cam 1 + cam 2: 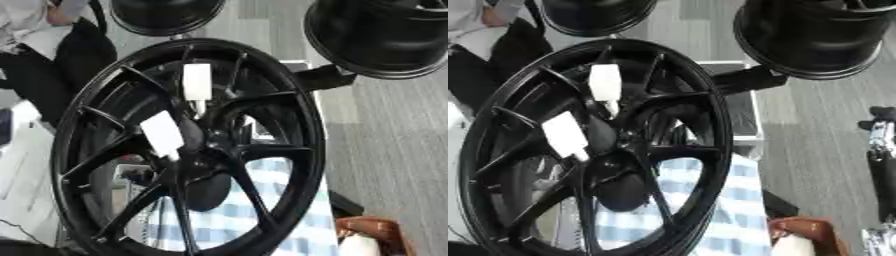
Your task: Pull the pin out of the wheel hub.
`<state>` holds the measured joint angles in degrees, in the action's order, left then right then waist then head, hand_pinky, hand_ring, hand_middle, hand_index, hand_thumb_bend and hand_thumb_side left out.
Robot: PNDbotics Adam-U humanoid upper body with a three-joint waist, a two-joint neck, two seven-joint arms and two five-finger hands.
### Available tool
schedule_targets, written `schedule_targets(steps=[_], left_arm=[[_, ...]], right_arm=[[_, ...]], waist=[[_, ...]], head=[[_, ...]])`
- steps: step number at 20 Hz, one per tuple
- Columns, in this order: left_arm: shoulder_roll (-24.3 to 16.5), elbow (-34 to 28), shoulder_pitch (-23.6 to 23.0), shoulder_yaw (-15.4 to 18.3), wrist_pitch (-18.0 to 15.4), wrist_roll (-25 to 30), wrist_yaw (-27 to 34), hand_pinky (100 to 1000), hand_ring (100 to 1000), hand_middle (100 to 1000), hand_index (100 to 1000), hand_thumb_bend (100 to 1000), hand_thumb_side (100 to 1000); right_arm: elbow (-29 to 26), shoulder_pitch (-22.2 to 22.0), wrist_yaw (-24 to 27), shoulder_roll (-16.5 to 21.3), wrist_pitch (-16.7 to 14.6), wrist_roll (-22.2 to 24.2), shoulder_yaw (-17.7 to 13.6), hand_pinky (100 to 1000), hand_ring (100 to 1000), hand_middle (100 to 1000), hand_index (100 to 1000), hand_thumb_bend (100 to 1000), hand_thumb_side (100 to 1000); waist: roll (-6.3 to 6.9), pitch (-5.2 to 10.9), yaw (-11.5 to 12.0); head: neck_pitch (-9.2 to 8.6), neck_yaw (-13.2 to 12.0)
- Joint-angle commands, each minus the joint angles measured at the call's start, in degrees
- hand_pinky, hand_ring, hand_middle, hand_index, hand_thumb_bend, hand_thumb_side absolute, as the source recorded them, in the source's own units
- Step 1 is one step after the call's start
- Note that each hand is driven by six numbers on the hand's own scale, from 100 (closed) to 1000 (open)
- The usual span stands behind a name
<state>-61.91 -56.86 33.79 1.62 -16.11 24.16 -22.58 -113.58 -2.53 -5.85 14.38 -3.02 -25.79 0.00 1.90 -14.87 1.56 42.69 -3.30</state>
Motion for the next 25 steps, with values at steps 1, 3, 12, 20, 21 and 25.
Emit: schedule_targets(steps=[1, 3, 12, 20, 21, 25], left_arm=[[-2.0, -0.1, 1.0, 0.4, -0.4, 0.1, 0.1, 865, 849, 827, 915, 189, 316], [-1.8, -0.2, 1.1, 0.5, -0.5, 0.0, 0.6, 851, 833, 805, 904, 150, 360], [-0.4, -9.8, 3.4, 1.3, -0.7, -4.4, 12.4, 782, 720, 670, 841, 100, 434], [-0.9, -30.8, 3.9, -2.5, -1.9, -1.8, 23.1, 790, 718, 670, 840, 100, 388], [-1.0, -33.3, 3.8, -3.0, -2.0, -1.1, 23.4, 792, 719, 671, 840, 100, 383], [-1.4, -41.4, 3.3, -4.7, -2.1, 0.8, 23.8, 796, 722, 675, 841, 100, 366]], right_arm=[[-1.0, 0.4, 0.1, 0.3, 0.0, -0.1, -0.2, 776, 632, 487, 660, 100, 687], [-1.0, 0.3, 0.2, 0.3, 0.0, -0.1, -0.3, 776, 632, 487, 660, 100, 687], [-1.0, 0.1, 0.0, 0.7, -0.1, -0.2, -0.2, 775, 631, 486, 659, 100, 682], [-1.0, 0.2, -1.2, 1.8, -1.3, 0.5, 0.1, 777, 634, 489, 662, 100, 666], [-1.0, 0.2, -1.6, 2.0, -1.5, 0.5, 0.1, 777, 635, 489, 662, 100, 663], [-1.0, 0.3, -2.8, 2.4, -2.0, 0.6, 0.3, 780, 638, 492, 664, 100, 657]], waist=[[0.10, 0.74, 0.0], [0.08, 0.76, 0.0], [-0.08, 1.02, 0.3], [-0.15, 1.23, 0.2], [-0.15, 1.24, 0.2], [-0.15, 1.25, 0.0]], head=[[-0.54, -0.1], [-0.56, 0.0], [-0.31, 0.2], [0.12, -0.4], [0.12, -0.5], [0.21, -0.7]])
